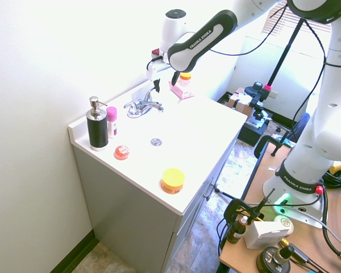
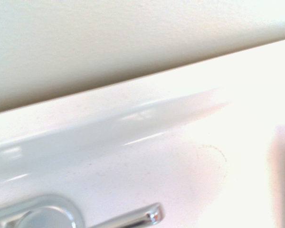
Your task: Turn off the cold water
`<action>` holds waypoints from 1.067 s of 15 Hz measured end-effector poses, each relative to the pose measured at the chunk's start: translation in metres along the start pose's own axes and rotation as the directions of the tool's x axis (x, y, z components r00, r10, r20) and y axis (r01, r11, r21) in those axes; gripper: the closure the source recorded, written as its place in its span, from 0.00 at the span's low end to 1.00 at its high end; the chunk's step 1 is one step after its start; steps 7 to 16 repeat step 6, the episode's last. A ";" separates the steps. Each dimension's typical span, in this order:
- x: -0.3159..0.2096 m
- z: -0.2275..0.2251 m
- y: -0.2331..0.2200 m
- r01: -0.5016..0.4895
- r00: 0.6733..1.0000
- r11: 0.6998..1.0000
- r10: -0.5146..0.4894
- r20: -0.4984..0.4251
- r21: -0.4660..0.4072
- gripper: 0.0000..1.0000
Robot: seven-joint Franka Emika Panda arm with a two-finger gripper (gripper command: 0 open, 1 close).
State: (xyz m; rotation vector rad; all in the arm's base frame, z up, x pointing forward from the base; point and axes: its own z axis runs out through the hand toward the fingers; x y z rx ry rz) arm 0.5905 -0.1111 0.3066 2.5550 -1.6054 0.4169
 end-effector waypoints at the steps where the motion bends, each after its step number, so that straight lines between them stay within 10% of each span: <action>1: -0.005 -0.009 0.003 0.015 1.000 1.000 -0.015 0.023 0.006 0.00; 16: -0.048 -0.066 0.042 0.067 0.989 0.997 -0.071 0.127 0.028 0.00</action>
